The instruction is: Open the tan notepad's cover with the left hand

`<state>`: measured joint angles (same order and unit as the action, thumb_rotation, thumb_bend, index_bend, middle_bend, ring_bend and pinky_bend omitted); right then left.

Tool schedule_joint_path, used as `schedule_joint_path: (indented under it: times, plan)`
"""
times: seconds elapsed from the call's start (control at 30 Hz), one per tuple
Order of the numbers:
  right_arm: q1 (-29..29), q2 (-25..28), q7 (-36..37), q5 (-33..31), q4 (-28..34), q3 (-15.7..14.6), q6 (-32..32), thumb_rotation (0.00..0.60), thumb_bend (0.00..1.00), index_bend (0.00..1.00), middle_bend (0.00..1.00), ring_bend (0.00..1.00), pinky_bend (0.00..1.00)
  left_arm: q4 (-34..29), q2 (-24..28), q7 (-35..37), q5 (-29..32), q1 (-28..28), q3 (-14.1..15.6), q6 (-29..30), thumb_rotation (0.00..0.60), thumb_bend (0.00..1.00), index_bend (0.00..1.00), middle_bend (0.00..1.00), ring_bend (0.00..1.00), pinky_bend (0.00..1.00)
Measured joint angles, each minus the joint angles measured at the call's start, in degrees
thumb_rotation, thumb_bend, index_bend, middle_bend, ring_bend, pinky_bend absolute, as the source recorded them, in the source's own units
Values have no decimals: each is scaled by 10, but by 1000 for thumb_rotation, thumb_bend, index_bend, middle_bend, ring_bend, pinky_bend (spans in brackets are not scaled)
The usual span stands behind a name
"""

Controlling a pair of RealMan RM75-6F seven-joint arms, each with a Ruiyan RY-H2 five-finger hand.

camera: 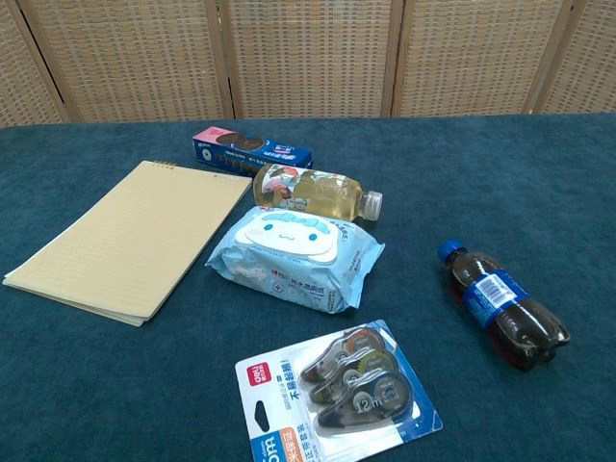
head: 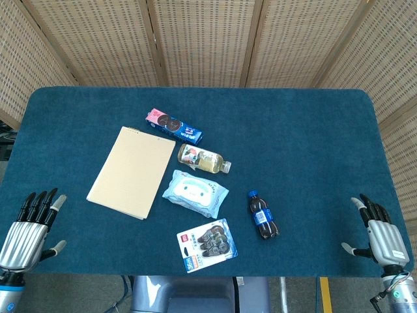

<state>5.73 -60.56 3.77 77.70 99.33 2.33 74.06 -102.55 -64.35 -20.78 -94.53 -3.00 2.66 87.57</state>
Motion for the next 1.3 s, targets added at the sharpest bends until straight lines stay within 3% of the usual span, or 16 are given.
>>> schedule_joint_path:
  times: [1.3]
  plan:
    - [0,3,-1,-3,3,-1,-4,600,156,56,0,0,0,0,0,1,-8,3,-1,-3,600,111,33,0,0,0]
